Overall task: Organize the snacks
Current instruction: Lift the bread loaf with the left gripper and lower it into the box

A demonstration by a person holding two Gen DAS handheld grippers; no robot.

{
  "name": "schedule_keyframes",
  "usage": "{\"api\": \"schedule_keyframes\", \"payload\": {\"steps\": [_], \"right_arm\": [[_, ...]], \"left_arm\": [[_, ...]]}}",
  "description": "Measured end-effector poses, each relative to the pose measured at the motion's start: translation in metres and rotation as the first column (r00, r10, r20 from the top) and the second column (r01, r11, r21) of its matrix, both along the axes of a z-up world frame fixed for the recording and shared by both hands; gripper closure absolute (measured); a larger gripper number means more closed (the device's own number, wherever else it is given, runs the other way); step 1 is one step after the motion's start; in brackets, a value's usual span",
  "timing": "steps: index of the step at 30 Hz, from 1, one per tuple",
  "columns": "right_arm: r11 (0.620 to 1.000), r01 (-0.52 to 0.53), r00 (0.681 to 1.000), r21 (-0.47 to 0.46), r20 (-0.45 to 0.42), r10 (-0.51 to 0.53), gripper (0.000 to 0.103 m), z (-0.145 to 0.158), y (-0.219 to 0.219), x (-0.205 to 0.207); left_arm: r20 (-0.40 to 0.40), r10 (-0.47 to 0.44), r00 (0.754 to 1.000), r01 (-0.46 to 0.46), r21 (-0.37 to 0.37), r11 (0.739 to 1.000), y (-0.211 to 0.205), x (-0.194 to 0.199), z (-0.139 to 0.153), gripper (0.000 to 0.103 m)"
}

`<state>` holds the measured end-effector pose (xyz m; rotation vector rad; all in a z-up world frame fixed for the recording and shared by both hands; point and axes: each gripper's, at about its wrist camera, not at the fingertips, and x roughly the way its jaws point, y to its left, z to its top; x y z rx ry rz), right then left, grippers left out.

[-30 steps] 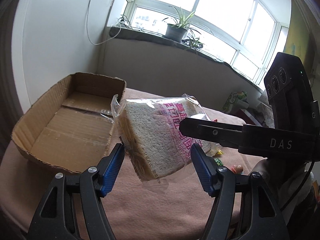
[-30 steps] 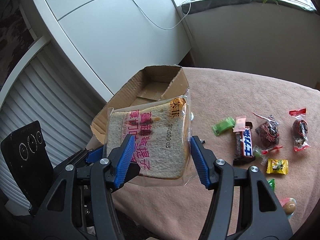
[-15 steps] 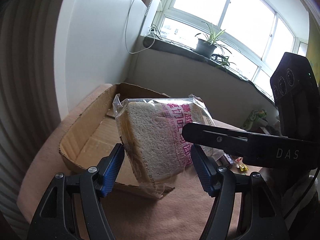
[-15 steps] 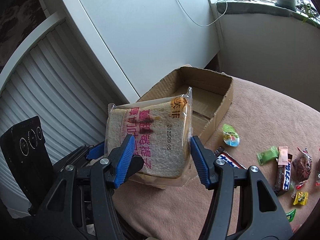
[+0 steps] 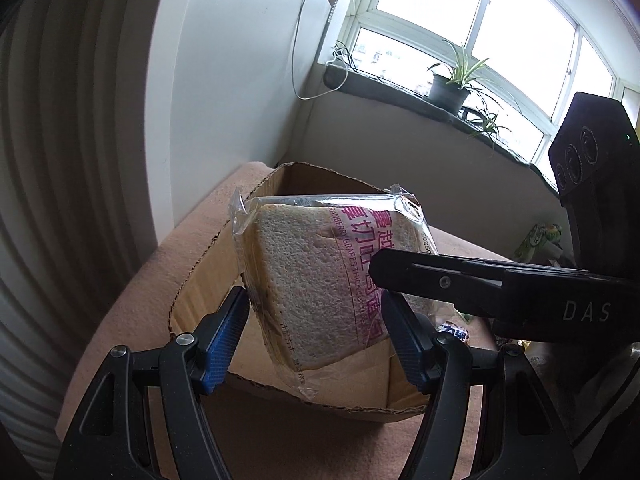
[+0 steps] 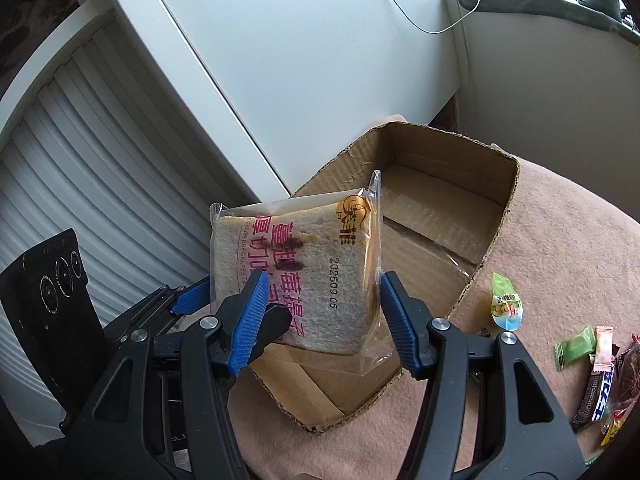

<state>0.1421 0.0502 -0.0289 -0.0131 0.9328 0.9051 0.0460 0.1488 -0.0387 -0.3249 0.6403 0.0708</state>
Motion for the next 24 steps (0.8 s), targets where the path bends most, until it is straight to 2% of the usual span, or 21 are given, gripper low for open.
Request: {"api": "schedule_keyframes", "payload": {"steps": [5,12,22,23,24], "right_arm": [[0.999,0.046,0.999,0.006,-0.013,-0.046,0.043,-0.003,-0.006,0.01],[0.998,0.061,0.998,0.007,-0.005,-0.061,0.043,-0.002,-0.019,0.01],[0.993,0.115,0.992,0.035,0.053,-0.116,0.042,0.023,-0.067,-0.01],[0.992,0.124,0.99,0.036,0.065,-0.126,0.041,0.026,-0.074,-0.013],[0.99,0.138,0.987,0.037,0.08,-0.14,0.036,0.028,-0.082,-0.016]], "left_arm": [[-0.027,0.033,0.999,-0.033,0.032,0.999,0.003,0.0,-0.004,0.035],[-0.026,0.039,0.999,-0.038,0.027,0.999,0.004,-0.007,-0.002,0.035],[0.012,0.014,1.0,-0.014,0.037,0.999,-0.011,-0.02,0.014,0.035],[0.019,0.007,1.0,-0.007,0.041,0.999,-0.014,-0.022,0.016,0.035],[0.025,0.001,1.0,-0.002,0.045,0.999,-0.018,-0.024,0.018,0.035]]}}
